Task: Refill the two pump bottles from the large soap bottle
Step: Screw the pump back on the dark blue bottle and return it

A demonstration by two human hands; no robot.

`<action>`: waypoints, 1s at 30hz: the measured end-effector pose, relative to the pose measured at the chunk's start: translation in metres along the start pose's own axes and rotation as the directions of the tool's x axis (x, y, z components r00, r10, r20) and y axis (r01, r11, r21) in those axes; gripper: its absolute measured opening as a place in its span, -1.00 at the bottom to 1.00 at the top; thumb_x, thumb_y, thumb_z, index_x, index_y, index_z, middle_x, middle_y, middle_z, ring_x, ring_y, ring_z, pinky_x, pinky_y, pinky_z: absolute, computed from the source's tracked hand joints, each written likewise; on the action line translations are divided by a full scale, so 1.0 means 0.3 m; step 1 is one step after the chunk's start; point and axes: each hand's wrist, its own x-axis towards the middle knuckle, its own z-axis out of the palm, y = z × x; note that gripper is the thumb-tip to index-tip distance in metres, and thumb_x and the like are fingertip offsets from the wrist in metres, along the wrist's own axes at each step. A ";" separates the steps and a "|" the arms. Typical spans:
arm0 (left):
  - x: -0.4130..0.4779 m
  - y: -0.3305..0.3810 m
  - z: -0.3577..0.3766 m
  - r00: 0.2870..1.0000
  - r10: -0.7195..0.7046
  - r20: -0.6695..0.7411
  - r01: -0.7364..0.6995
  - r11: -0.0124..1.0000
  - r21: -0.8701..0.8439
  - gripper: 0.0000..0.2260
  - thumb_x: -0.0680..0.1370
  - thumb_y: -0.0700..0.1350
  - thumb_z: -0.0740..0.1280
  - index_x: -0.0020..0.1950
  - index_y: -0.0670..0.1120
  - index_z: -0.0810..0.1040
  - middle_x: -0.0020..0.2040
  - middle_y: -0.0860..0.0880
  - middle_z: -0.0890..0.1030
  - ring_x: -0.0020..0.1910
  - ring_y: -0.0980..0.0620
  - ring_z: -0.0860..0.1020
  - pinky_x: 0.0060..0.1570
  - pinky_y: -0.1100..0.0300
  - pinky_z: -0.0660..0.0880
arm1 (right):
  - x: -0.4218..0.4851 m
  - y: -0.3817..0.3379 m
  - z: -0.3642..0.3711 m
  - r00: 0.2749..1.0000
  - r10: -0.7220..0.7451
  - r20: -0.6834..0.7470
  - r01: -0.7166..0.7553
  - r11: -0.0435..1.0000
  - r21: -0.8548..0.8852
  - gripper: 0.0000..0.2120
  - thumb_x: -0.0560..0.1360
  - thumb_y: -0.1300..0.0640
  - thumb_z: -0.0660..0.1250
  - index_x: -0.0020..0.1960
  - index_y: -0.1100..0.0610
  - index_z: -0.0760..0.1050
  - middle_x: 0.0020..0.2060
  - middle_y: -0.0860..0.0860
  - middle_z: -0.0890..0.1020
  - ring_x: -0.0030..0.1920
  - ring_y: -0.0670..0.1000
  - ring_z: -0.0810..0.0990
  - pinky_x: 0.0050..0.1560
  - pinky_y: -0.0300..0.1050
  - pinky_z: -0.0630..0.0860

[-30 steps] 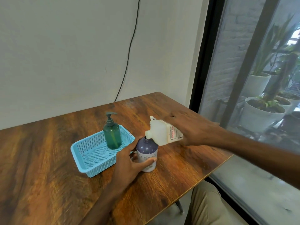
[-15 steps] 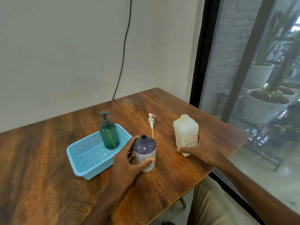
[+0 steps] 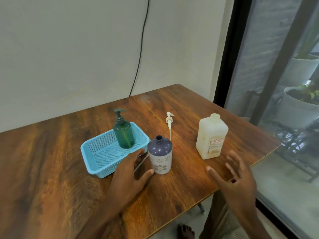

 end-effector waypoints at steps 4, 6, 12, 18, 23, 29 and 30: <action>-0.013 -0.010 0.008 0.999 0.021 0.045 -0.032 0.968 0.250 -0.48 0.58 0.11 0.43 0.52 0.08 0.43 0.37 0.07 0.58 0.32 0.08 0.54 0.26 0.17 0.47 | -0.126 -0.011 0.079 0.975 -0.218 -0.049 0.217 0.976 -0.033 -0.49 0.41 0.10 0.56 0.32 0.00 0.51 0.27 -0.15 0.54 0.21 -0.16 0.58 0.17 -0.01 0.62; 0.004 0.000 0.023 0.999 0.020 0.033 -0.030 0.944 0.329 -0.55 0.62 0.06 0.37 0.51 0.06 0.45 0.32 0.02 0.61 0.27 0.01 0.57 0.19 0.11 0.52 | -0.145 -0.028 0.133 0.964 -0.263 0.024 0.264 0.964 -0.015 -0.60 0.44 0.15 0.53 0.25 -0.02 0.56 0.25 -0.16 0.56 0.21 -0.17 0.58 0.17 -0.07 0.62; 0.053 0.013 0.040 0.999 -0.044 0.007 0.036 0.889 0.456 -0.81 0.68 -0.10 0.26 0.17 -0.07 0.64 0.02 -0.08 0.65 -0.02 -0.08 0.63 -0.15 0.07 0.49 | -0.104 -0.080 0.253 0.964 -0.169 0.205 0.166 0.986 0.032 -0.54 0.46 0.09 0.52 0.31 -0.07 0.48 0.26 -0.24 0.53 0.24 -0.19 0.54 0.24 -0.11 0.57; -0.104 -0.005 -0.087 0.987 -0.154 -0.046 0.160 0.935 0.316 -0.83 0.59 -0.03 0.41 -0.20 0.04 0.67 -0.28 0.14 0.62 -0.26 0.14 0.60 -0.27 0.13 0.53 | -0.072 -0.084 0.268 0.962 -0.146 0.229 0.137 0.989 0.056 -0.49 0.44 -0.03 0.52 0.34 -0.07 0.46 0.25 -0.18 0.57 0.21 -0.22 0.56 0.18 -0.17 0.59; -0.315 0.050 -0.173 0.900 -0.289 -0.326 0.301 0.954 -0.016 -0.75 0.48 -0.16 0.55 -0.14 0.24 0.70 -0.31 0.23 0.65 -0.32 0.23 0.62 -0.31 0.33 0.50 | -0.102 -0.120 0.251 0.981 -0.175 0.077 0.159 0.971 0.177 -0.80 0.50 0.07 0.48 0.12 0.00 0.60 -0.02 -0.17 0.69 0.01 -0.13 0.67 -0.02 -0.13 0.66; -0.356 0.181 -0.149 0.891 -0.205 -0.405 0.111 0.963 -0.245 -0.78 0.50 -0.07 0.56 -0.08 0.28 0.69 -0.21 0.17 0.69 -0.20 0.20 0.67 -0.25 0.37 0.57 | -0.150 -0.259 0.228 0.894 -0.218 0.391 0.078 0.937 0.342 -0.82 0.58 0.05 0.35 0.12 0.09 0.62 -0.10 -0.02 0.74 -0.11 0.01 0.73 -0.18 -0.06 0.67; -0.340 0.208 -0.137 0.908 -0.161 -0.387 0.070 0.969 -0.239 -0.81 0.52 -0.05 0.55 -0.07 0.27 0.69 -0.19 0.20 0.69 -0.20 0.21 0.67 -0.24 0.38 0.56 | -0.157 -0.283 0.221 0.860 -0.218 0.461 0.039 0.929 0.368 -0.76 0.59 0.03 0.31 0.18 0.11 0.59 -0.05 0.00 0.74 -0.07 0.02 0.73 -0.15 -0.04 0.68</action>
